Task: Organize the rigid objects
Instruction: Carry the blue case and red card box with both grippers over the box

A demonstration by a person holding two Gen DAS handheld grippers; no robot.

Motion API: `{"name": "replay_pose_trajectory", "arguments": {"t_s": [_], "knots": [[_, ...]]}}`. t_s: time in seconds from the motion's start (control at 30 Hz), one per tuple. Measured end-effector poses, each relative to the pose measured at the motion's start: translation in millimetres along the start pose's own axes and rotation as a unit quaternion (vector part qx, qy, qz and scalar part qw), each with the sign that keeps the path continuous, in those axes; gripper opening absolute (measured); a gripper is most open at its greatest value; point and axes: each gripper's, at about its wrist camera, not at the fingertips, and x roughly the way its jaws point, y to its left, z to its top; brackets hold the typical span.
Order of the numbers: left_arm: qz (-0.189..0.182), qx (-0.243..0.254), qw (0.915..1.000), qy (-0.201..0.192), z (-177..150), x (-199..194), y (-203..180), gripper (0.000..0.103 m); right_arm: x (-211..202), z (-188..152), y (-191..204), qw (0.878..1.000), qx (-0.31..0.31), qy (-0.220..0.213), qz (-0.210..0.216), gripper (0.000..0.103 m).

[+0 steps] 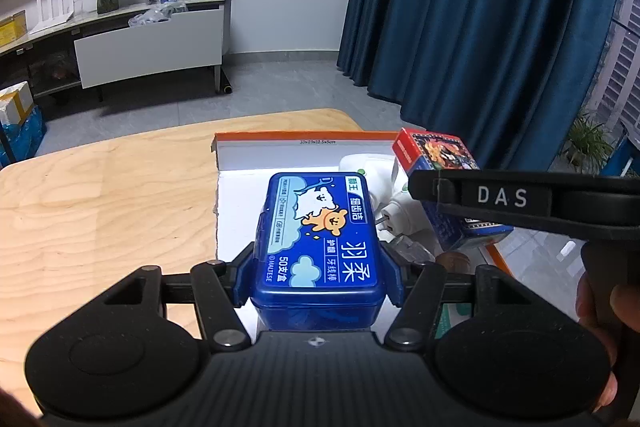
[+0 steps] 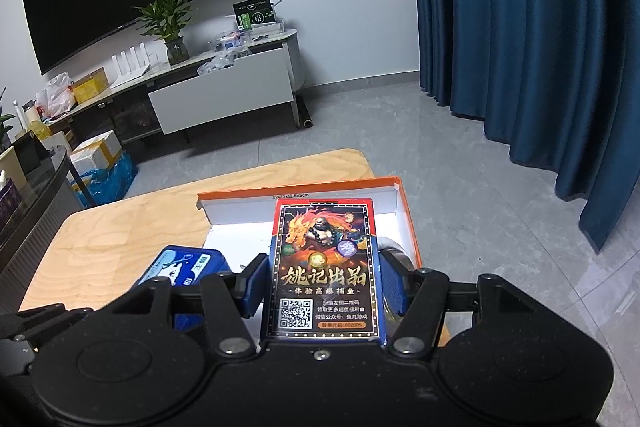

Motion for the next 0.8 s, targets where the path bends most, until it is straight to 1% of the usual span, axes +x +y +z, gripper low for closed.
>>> {"name": "replay_pose_trajectory", "arguments": {"t_s": [0.8], "knots": [[-0.015, 0.001, 0.9996, 0.023, 4.7, 10.9, 3.9, 0.062, 16.4, 5.1, 4.0, 0.999, -0.019, 0.028, -0.001, 0.071]]}}
